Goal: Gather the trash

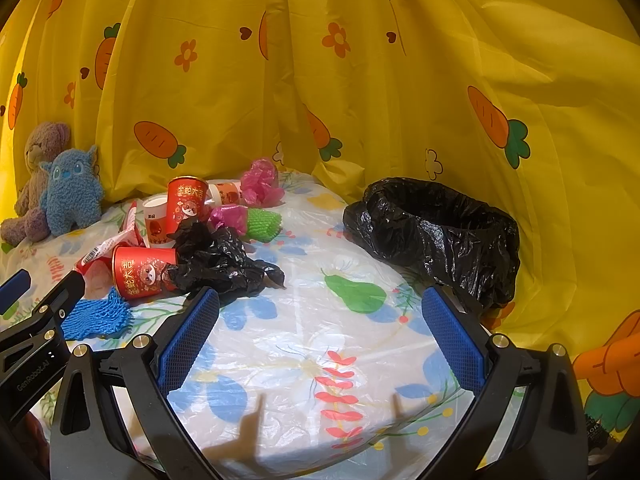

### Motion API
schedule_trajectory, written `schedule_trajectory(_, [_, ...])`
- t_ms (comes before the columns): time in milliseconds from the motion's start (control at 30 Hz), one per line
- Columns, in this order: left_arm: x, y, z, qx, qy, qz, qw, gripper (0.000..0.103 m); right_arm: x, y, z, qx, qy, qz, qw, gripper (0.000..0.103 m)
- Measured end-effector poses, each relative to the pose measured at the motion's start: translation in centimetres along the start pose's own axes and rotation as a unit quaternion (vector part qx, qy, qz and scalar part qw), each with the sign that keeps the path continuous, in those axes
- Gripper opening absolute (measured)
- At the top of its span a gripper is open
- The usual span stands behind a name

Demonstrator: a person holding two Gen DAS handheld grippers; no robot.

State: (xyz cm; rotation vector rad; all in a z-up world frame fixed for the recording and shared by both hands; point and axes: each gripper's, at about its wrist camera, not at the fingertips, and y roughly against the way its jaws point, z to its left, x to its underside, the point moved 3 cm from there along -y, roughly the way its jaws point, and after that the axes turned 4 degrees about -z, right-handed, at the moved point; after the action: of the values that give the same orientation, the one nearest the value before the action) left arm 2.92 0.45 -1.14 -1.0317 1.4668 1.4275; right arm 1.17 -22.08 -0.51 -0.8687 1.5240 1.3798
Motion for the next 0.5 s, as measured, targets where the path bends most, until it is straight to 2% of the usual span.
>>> schedule_trajectory(500, [0.03, -0.10, 0.01, 0.002, 0.000, 0.000, 1.0000, 0.089, -0.21, 0.01, 0.03, 0.000, 0.001, -0.002, 1.000, 0.098])
